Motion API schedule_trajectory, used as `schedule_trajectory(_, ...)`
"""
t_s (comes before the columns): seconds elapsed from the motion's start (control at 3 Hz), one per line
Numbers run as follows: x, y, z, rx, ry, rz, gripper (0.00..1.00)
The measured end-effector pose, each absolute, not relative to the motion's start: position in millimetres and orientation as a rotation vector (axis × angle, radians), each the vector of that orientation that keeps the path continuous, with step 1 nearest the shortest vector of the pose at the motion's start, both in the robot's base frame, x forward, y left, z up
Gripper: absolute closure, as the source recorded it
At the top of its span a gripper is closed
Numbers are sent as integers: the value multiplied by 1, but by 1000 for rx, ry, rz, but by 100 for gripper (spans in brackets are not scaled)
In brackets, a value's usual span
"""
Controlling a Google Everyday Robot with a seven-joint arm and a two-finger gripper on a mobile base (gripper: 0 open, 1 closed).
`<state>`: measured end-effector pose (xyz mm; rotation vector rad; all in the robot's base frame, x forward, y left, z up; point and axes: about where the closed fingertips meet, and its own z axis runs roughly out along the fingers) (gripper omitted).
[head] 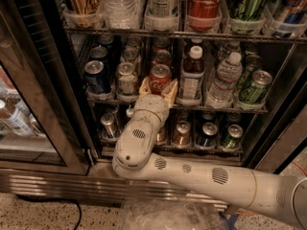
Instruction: Pick coke can from middle shelf of fridge
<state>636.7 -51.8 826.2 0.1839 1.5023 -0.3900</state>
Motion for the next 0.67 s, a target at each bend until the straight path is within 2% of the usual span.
schedule_trajectory(0.67, 637, -50, 827, 179, 1508, -388, 95)
